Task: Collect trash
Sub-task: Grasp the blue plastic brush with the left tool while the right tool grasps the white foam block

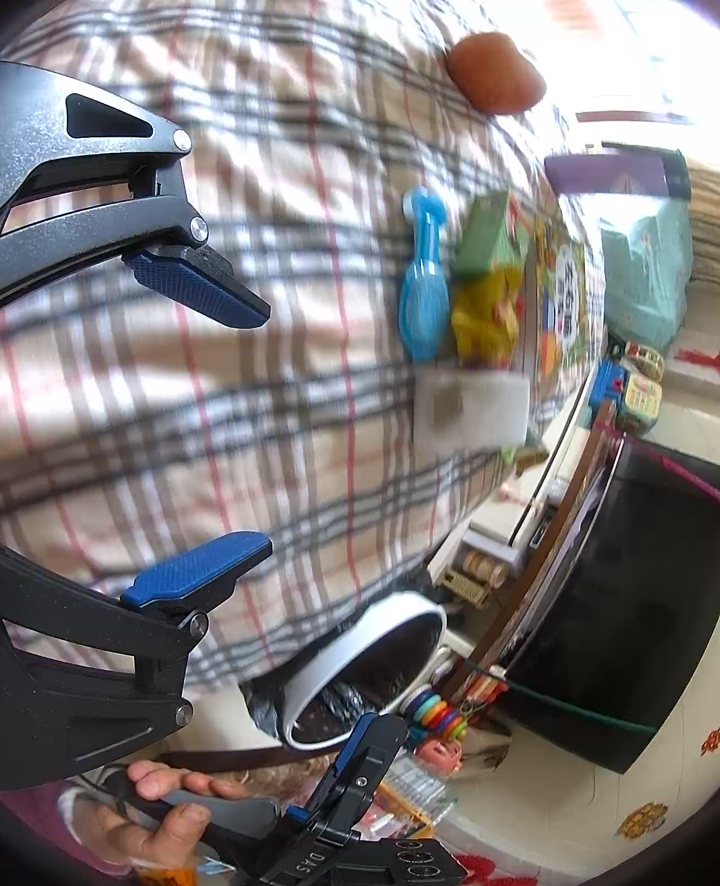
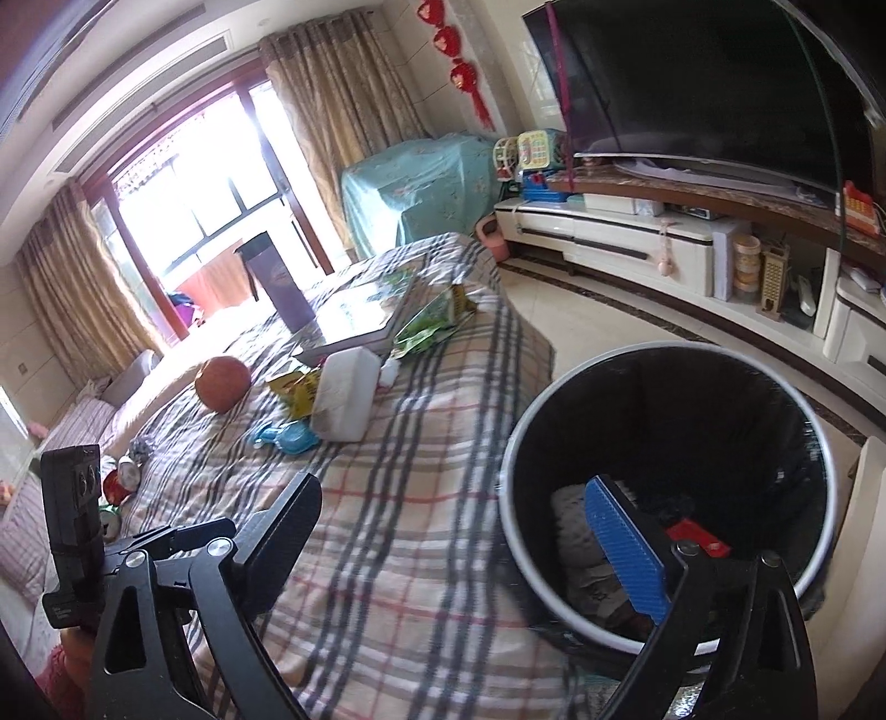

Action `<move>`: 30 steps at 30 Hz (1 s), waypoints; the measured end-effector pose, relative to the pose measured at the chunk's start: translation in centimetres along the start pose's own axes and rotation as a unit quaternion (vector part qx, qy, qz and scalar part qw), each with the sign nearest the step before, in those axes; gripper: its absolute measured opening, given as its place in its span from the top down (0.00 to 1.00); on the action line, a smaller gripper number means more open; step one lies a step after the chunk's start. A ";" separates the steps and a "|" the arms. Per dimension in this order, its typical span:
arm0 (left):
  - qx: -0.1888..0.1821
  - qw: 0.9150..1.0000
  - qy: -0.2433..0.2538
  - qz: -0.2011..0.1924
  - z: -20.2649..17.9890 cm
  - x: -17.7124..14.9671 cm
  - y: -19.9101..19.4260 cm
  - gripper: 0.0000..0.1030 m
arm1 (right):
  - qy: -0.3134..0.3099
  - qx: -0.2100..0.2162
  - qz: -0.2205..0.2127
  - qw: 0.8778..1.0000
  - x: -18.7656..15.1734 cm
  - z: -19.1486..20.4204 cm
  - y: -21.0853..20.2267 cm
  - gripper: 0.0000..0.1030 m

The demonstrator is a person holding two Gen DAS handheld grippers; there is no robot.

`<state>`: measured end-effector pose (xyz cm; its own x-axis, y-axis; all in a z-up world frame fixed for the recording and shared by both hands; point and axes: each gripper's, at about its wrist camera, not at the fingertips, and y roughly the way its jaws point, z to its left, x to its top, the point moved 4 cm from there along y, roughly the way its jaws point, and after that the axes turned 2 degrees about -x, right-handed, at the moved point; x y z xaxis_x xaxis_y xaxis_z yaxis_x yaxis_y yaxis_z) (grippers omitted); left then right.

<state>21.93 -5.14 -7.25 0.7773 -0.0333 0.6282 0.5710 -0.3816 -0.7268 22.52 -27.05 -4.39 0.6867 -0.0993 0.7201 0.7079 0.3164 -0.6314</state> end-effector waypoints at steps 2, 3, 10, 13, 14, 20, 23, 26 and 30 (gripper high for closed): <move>0.007 1.000 -0.004 -0.001 1.3 -0.2 -0.4 0.24 | -0.005 0.005 0.007 1.000 -0.2 1.0 0.8 0.06; 0.011 1.000 -0.007 -0.001 2.0 -0.3 -0.5 0.24 | -0.007 0.007 0.010 1.000 -0.3 1.4 1.0 0.06; 0.036 0.999 -0.012 0.007 5.0 -0.6 -0.9 0.24 | -0.023 0.022 0.032 0.999 -0.9 4.1 3.4 0.06; 0.046 0.999 0.000 0.010 5.9 -0.5 -0.8 0.24 | -0.024 0.028 0.040 0.999 -1.0 5.0 4.4 0.06; 0.050 0.999 0.007 0.012 6.2 -0.5 -0.7 0.24 | -0.024 0.029 0.042 0.998 -1.0 5.2 4.7 0.06; 0.057 0.996 0.059 0.018 7.1 0.3 -0.1 0.24 | -0.024 0.037 0.051 0.998 -0.6 6.1 6.5 0.06; 0.067 0.993 0.095 0.017 7.5 1.2 0.5 0.24 | -0.028 0.042 0.054 0.997 -0.2 6.5 7.2 0.06; 0.070 0.990 0.124 0.017 8.0 2.2 1.3 0.23 | -0.027 0.043 0.059 0.997 0.2 6.6 8.5 0.06; 0.078 0.984 0.158 0.013 8.6 3.8 2.4 0.22 | -0.012 0.046 0.068 0.997 0.9 6.3 10.6 0.06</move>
<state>28.52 1.76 -9.02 0.6845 -0.3368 0.6466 0.6054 -0.2316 -0.7615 29.58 -17.84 -8.59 0.7707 -0.0279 0.6366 0.5892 0.4116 -0.6953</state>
